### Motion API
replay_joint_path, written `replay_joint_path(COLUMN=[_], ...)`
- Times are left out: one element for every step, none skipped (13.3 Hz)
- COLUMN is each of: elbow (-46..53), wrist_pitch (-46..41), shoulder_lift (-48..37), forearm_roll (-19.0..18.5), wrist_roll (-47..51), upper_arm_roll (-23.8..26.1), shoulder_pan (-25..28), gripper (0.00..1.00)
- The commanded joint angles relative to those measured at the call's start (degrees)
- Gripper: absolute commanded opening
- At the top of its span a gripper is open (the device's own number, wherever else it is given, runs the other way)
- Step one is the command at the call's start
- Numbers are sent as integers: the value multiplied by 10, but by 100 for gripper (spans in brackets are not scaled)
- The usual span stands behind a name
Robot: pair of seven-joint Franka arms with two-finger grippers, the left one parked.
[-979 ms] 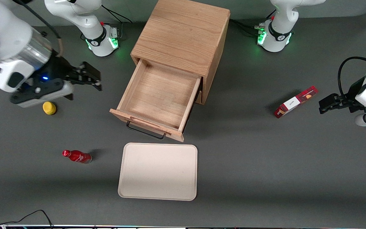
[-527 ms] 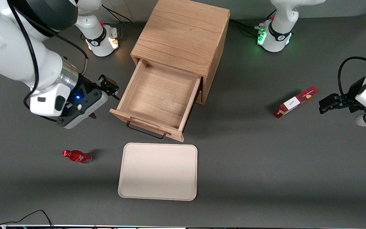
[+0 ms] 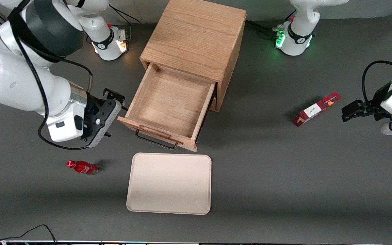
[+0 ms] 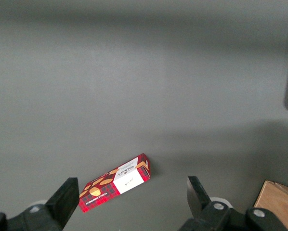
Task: Close top drawer
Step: 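Move the right gripper toward the open drawer's black handle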
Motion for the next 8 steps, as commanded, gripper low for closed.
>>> replay_joint_path(elbow=[20,20,21,23,26,27,31,39], wrist_pitch=[-3,-3,-3,0,8,9,9,10], shoulder_lift=[42,56,75,91,108,123,139,150], forearm_roll=[19,22,28,38,44,45,54,59], wrist_roll=[-43,-45,-46,-46,-45,-46,-45,-44], upper_arm_roll=[-1,-1,-1,-1,-2,-1,-1,-2], shoulder_pan=[-5,-5,-6,-7,-6,-7,-6,-6], gripper=[100,100,100,100,100,100,100,100])
